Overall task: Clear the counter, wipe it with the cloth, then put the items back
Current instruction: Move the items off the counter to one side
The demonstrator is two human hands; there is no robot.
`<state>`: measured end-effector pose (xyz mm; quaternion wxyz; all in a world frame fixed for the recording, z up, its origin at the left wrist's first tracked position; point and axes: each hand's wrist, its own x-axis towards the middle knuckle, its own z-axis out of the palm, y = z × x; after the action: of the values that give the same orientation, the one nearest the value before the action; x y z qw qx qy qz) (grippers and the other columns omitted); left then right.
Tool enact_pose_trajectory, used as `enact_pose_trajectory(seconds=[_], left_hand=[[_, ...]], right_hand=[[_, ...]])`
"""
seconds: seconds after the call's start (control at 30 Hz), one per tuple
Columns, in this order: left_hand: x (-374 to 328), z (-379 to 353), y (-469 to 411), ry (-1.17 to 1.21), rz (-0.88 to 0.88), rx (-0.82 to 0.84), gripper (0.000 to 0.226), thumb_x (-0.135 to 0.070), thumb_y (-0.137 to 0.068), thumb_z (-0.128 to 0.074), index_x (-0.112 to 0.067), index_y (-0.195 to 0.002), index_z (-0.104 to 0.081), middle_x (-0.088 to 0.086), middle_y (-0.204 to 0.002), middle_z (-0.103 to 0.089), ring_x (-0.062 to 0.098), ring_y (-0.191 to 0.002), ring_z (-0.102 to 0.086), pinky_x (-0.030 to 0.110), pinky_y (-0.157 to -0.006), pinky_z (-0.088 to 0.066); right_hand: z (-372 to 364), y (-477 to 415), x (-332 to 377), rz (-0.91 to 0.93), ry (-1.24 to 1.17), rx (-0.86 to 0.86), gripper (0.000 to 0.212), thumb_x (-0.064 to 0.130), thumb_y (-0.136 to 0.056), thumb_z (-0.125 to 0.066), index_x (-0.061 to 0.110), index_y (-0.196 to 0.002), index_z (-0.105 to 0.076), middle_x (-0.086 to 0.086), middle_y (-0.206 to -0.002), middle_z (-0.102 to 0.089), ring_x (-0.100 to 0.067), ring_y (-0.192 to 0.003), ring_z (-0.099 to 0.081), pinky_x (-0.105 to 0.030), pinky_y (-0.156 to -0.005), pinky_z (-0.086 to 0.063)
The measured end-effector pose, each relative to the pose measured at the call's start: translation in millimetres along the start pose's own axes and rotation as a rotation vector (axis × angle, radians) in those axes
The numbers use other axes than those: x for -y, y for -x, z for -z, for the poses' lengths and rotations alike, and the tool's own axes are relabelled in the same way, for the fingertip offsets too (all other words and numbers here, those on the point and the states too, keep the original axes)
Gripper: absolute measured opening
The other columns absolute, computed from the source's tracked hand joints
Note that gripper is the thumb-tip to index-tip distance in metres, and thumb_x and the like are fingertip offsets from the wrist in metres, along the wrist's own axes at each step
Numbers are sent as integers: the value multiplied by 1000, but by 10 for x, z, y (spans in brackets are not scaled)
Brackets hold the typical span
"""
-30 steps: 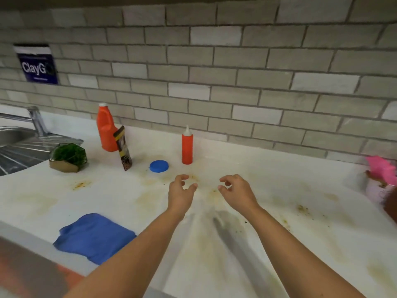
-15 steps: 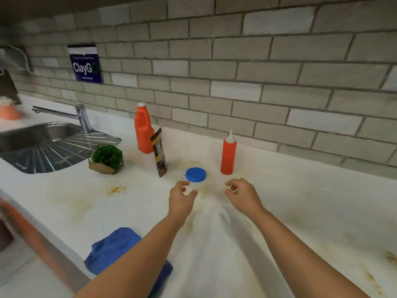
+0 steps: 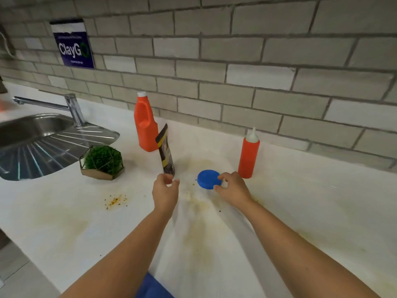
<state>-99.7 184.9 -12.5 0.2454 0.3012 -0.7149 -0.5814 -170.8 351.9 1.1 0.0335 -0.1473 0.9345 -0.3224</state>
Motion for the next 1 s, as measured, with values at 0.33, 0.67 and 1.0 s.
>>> enact_pose_trajectory(seconds=[0.33, 0.67, 1.0], left_hand=[[118, -232, -352, 3, -30, 164, 7, -16, -89, -58, -18, -86, -51, -6, -83, -54, 25, -90, -60, 42, -83, -52], [208, -141, -476, 5, -71, 26, 21, -24, -90, -58, -12, -73, -53, -2, -68, -54, 17, -67, -55, 18, -58, -41], [-34, 10, -755, -63, -164, -124, 69, -36, -77, -73, -7, -128, -38, 11, -125, -41, 24, -111, -43, 34, -92, -39]], right_hand=[[-441, -512, 82, -124, 85, 28, 71, 45, -72, -72, 23, -132, -40, -6, -128, -37, -25, -121, -39, -35, -92, -44], [-641, -720, 134, -145, 261, -6, 74, 63, -70, -66, 24, -127, -41, -8, -127, -45, -28, -120, -42, -40, -100, -34], [-538, -626, 257, -136, 186, -71, 74, 58, -68, -69, 27, -128, -38, -5, -125, -43, -26, -120, -39, -38, -98, -32]])
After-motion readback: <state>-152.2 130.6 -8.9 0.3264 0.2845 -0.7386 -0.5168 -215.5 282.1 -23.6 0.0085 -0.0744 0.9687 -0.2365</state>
